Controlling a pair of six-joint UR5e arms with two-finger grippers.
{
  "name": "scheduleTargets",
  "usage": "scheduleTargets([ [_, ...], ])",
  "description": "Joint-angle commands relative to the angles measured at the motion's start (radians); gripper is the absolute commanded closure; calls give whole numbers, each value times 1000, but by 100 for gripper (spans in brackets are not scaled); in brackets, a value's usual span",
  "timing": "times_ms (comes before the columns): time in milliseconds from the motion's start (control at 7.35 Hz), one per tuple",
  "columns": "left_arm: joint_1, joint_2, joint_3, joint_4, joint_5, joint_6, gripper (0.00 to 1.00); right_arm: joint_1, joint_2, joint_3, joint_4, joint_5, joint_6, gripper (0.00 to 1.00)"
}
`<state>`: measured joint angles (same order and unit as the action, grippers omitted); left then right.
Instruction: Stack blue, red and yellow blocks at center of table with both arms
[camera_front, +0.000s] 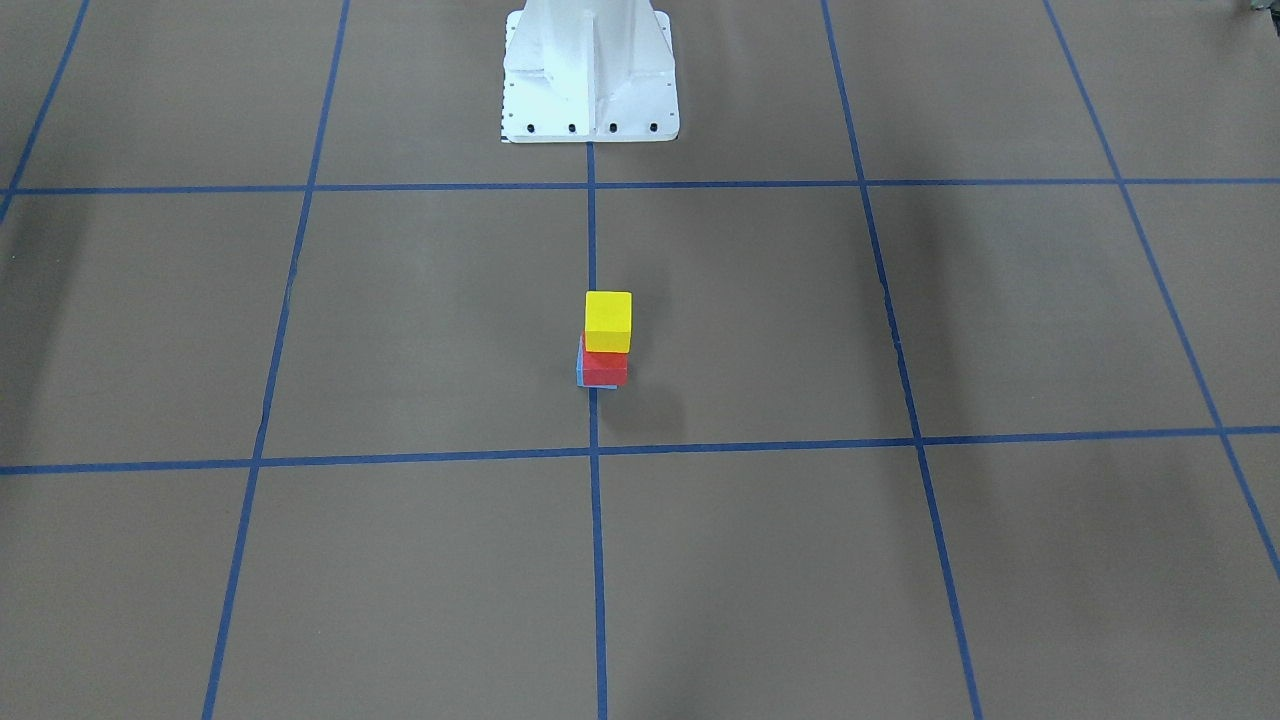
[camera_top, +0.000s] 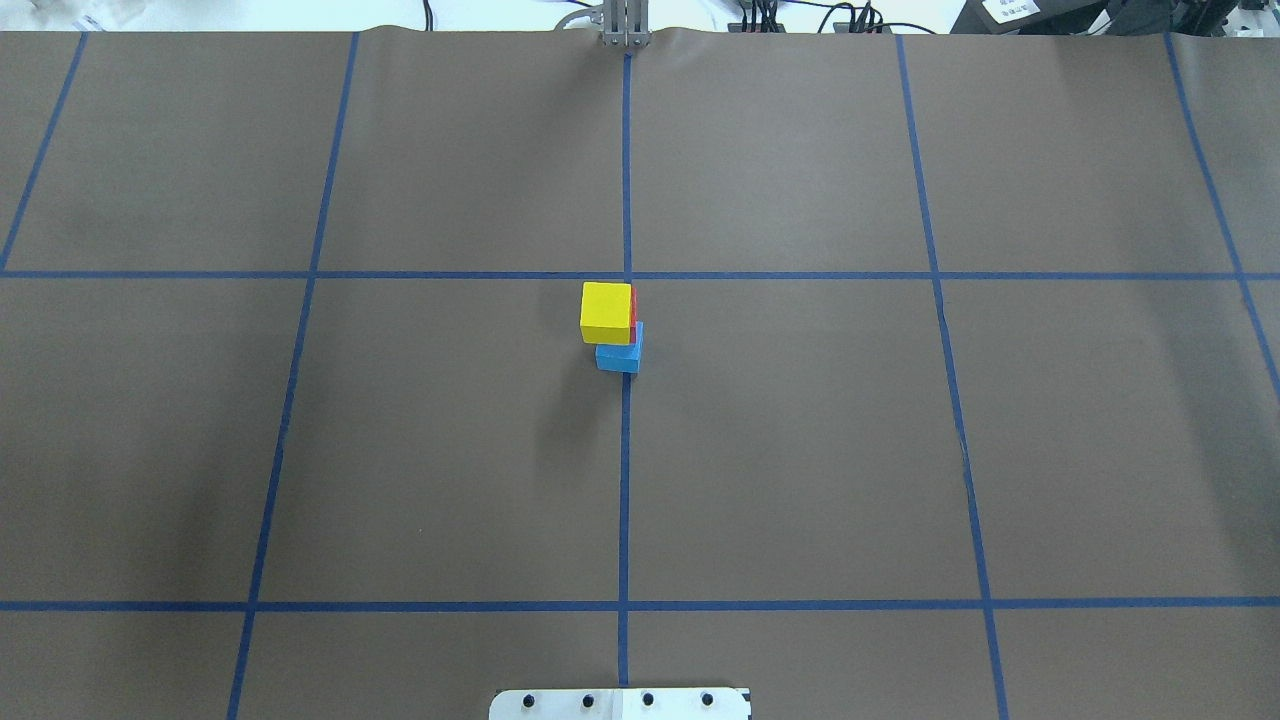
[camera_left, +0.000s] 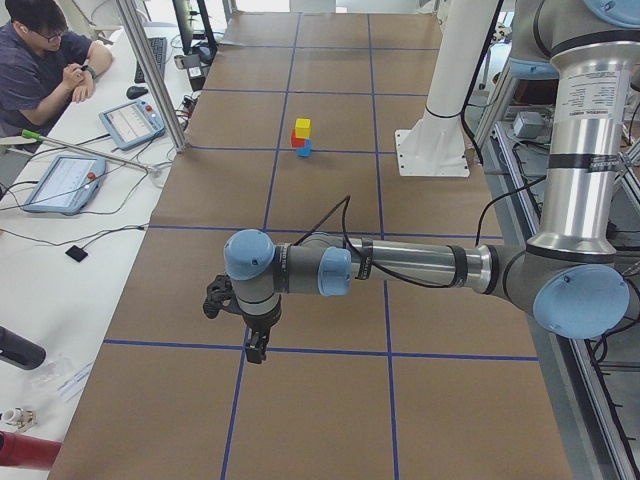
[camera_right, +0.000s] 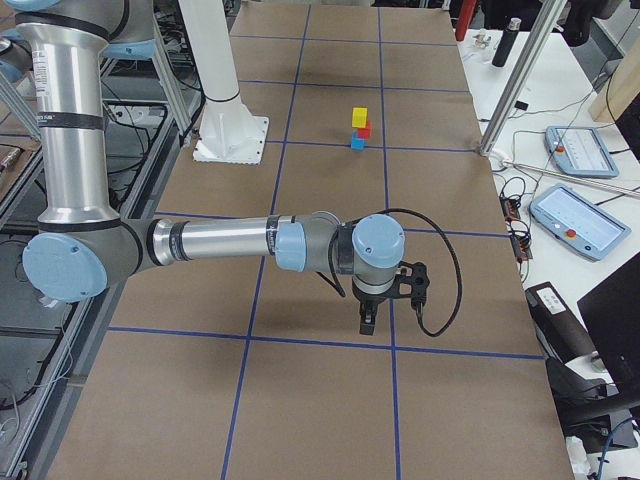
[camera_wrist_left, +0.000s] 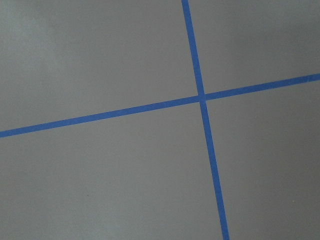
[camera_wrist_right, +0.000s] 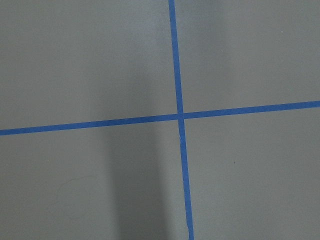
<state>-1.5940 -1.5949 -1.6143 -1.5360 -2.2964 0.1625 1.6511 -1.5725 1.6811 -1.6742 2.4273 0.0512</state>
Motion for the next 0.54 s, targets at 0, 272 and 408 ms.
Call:
scheduleTargets([
  [0, 0, 0, -7, 0, 0, -3, 0, 1, -12, -1, 2, -11, -1, 0],
  [272, 0, 0, -7, 0, 0, -3, 0, 1, -21, -1, 4, -11, -1, 0],
  [408, 0, 0, -7, 0, 0, -3, 0, 1, -24, -1, 4, -11, -1, 0],
])
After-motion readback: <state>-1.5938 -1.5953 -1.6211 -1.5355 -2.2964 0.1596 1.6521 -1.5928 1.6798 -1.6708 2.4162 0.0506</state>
